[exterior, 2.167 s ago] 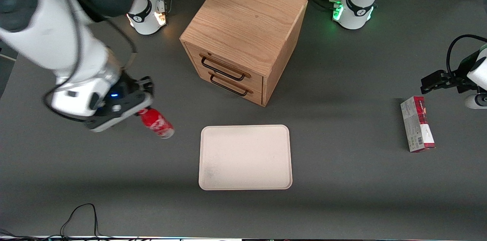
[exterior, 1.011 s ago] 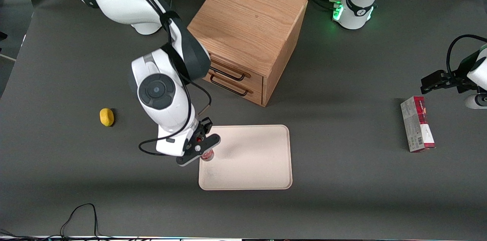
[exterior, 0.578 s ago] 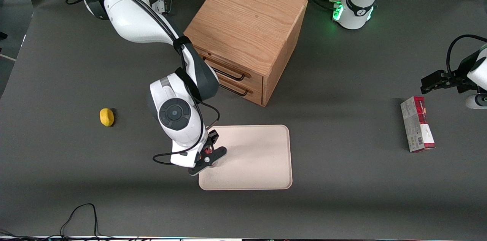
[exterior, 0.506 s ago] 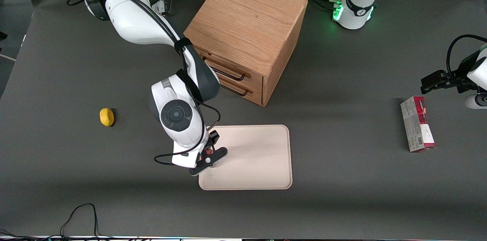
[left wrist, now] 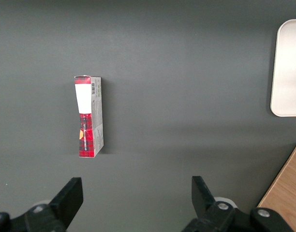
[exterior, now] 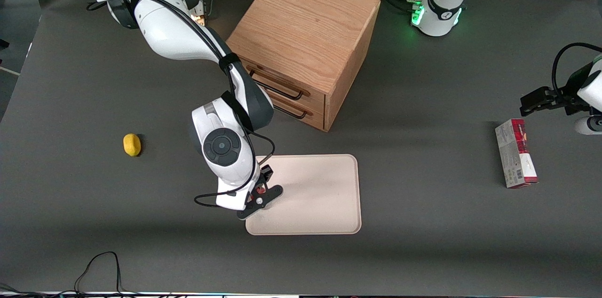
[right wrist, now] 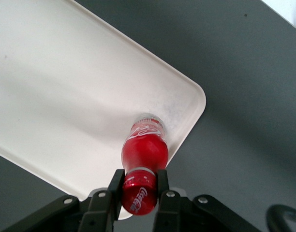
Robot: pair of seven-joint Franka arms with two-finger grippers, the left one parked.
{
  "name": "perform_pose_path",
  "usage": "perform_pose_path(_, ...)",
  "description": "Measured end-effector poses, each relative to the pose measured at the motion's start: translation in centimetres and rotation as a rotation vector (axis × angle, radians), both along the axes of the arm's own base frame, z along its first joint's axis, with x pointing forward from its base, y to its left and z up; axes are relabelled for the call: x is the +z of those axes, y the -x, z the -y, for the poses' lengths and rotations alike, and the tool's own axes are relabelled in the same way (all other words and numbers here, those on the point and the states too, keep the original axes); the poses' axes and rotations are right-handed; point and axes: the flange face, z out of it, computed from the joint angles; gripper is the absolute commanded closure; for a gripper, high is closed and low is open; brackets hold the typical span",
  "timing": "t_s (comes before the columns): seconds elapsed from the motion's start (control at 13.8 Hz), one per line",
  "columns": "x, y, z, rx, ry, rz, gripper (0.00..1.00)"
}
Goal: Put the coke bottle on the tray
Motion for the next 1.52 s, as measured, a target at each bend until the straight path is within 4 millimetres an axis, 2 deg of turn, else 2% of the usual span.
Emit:
perform_pose_path(0.43, 0.1, -0.4, 0.1, -0.002, -0.013, 0.026, 0.00)
perform_pose_path(0.58, 1.2, -0.5, 0.0, 0.000, -0.022, 0.043, 0.00)
perform_pose_path(0.65, 2.3, -0.5, -0.1, 0.001, -0.030, 0.057, 0.00)
perform_pose_path(0.87, 7.3, 0.4, 0.2, -0.002, -0.032, 0.049, 0.00)
perform_pose_path(1.16, 16.8, 3.6, 2.6, -0.021, -0.009, -0.014, 0.00)
perform_pose_path(1.37, 23.3, 6.0, 5.8, -0.053, 0.013, -0.025, 0.00)
perform_pose_path(1.52, 25.4, 6.5, 9.9, -0.104, 0.033, -0.024, 0.00)
